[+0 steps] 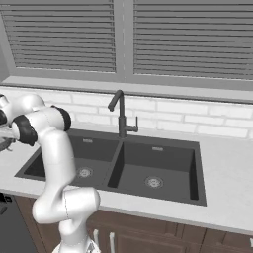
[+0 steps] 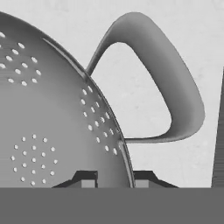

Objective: Put the colander in the sink, put the kiwi in the colander, and turn on the sink faucet and pour water over the colander.

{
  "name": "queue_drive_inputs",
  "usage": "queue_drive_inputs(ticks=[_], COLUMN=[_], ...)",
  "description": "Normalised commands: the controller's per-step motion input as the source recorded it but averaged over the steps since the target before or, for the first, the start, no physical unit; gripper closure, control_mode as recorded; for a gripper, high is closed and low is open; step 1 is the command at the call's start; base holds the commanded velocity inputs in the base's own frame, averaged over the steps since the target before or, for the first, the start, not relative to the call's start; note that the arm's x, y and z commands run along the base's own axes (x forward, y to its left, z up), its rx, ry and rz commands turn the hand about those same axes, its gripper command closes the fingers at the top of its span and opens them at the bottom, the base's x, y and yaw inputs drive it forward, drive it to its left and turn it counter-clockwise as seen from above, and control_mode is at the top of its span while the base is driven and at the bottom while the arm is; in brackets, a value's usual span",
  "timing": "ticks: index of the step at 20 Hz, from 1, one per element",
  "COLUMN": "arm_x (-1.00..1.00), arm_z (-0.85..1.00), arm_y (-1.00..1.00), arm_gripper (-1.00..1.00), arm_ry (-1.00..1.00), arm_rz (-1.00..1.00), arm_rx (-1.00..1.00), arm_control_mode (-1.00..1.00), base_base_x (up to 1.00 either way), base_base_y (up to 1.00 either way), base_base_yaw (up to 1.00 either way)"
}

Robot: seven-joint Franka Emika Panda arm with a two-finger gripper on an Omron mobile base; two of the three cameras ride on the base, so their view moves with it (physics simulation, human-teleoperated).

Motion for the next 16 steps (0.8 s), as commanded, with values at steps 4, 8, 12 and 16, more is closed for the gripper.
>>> queue_drive_inputs(ticks=[4,8,12,16], arm_x=[-0.07,-0.12,-0.09,-0.16], arm_z=[0.36,0.4,0.2,0.18], arm_y=[-0.09,-0.13,-0.52,-0.56], arm_gripper=[1.0,1.0,1.0,1.0], arm_ry=[0.0,0.0,0.0,0.0], arm_rz=[-0.03,-0.05,-0.13,-0.2], arm_rx=[0.0,0.0,0.02,0.02], arm_control_mode=[-1.0,-1.0,-1.0,-1.0], base_base_x=[0.0,0.0,0.0,0.0], base_base_y=[0.0,0.0,0.0,0.0], base_base_yaw=[0.0,0.0,0.0,0.0])
